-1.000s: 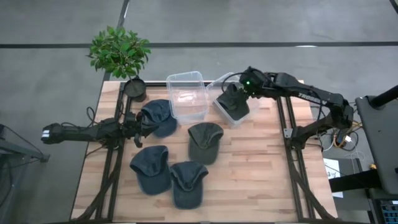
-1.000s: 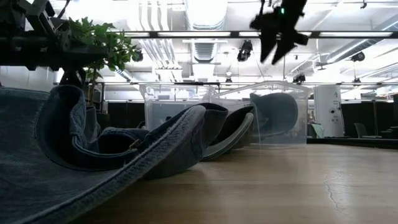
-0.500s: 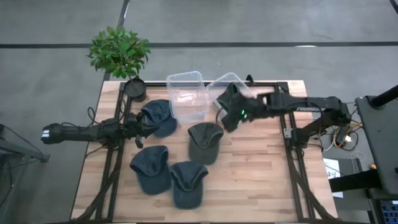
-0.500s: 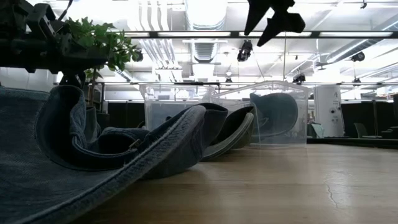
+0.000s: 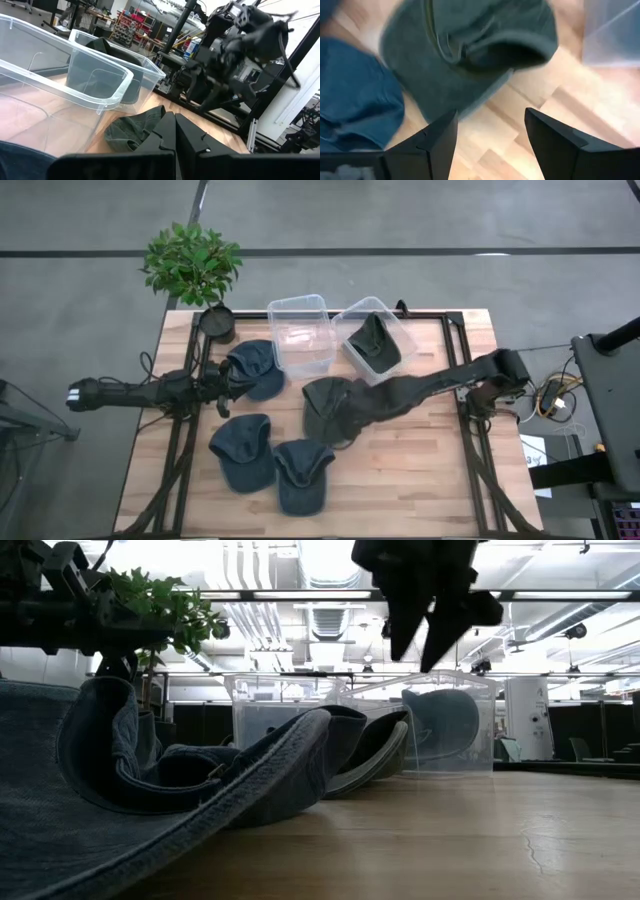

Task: Pick & Place hat
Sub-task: Put the green cap into the right transparent bin

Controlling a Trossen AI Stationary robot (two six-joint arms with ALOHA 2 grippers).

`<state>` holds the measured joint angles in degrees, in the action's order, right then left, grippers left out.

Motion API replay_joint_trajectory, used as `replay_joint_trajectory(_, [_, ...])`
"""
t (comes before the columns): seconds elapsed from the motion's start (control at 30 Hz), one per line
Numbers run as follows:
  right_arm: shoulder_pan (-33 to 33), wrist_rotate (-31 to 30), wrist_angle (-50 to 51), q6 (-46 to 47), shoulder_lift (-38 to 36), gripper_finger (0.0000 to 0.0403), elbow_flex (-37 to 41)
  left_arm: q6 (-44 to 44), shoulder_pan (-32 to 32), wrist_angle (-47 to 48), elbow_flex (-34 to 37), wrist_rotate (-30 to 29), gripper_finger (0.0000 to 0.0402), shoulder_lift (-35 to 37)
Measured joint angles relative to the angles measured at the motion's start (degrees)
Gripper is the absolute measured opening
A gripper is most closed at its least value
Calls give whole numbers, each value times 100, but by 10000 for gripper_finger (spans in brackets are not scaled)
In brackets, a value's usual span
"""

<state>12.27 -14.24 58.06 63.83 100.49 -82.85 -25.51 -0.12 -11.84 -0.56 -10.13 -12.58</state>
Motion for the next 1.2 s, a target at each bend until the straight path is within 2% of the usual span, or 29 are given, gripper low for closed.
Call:
replay_joint_trajectory(0.53, [199,73,-399,103,672,224,5,-116,-4,62,0,20,0,-9])
replay_joint_trajectory(1.03, [197,64,-637,142,758,224,400,-143,-2,174,5,61,0,-33])
replay_joint_trajectory(1.2, [189,67,-1304,91,756,224,650,-139,0,177,11,61,0,-33])
